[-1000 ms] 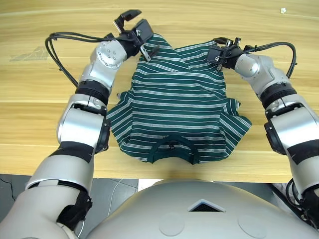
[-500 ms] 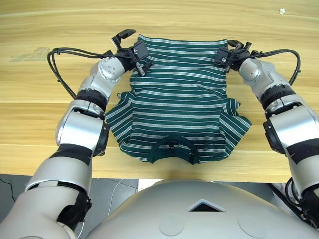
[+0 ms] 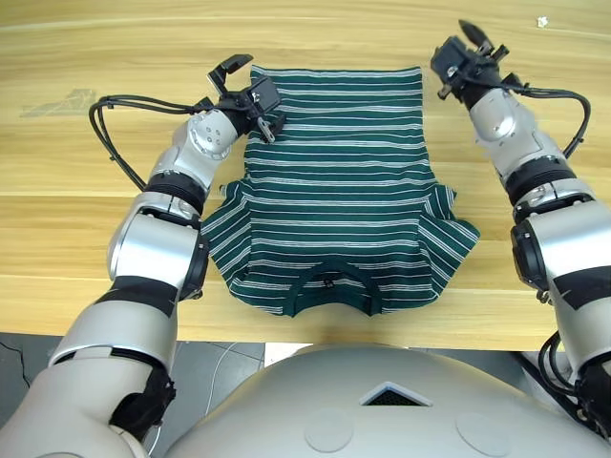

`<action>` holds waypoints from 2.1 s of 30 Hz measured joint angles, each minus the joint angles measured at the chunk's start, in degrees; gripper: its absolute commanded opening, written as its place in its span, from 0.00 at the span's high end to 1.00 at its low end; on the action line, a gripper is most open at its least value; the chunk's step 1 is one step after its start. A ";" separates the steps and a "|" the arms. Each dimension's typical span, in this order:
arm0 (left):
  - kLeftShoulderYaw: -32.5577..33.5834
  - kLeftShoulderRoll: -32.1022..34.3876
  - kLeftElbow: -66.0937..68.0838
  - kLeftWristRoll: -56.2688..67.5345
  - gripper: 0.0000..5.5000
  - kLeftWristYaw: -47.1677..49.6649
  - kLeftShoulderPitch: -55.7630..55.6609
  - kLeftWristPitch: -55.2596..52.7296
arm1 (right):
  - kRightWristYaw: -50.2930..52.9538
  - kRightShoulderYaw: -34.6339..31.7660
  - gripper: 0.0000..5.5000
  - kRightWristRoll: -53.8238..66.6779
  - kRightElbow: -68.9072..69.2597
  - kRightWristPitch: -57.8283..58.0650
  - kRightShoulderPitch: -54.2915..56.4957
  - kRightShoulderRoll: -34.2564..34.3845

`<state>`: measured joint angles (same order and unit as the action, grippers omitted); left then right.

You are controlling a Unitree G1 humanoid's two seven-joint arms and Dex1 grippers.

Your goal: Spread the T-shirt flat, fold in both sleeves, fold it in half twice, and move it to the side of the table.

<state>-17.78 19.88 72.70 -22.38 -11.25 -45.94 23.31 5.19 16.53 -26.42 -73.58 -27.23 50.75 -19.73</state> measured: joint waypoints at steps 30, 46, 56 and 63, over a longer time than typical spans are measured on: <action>27.11 -9.36 -101.11 54.67 0.02 -1.80 87.88 -20.90 | 0.79 -18.68 0.58 23.41 63.72 -9.74 -42.76 9.28; 26.29 -9.40 -94.26 57.34 0.39 -2.85 85.41 -35.10 | 0.09 -19.56 0.58 20.59 63.81 -8.24 -42.64 9.26; 27.50 -13.85 -92.22 49.67 0.72 2.24 84.36 -31.09 | -0.30 -19.55 0.58 19.36 63.20 -8.31 -42.51 9.26; 28.07 -15.11 -90.84 47.45 0.94 2.08 83.50 -29.55 | -0.43 -19.43 0.58 19.24 62.61 -8.39 -42.48 9.26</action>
<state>10.29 4.78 -18.14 25.07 -9.17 37.56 -6.25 4.77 -2.90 -7.18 -10.97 -35.62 8.27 -10.47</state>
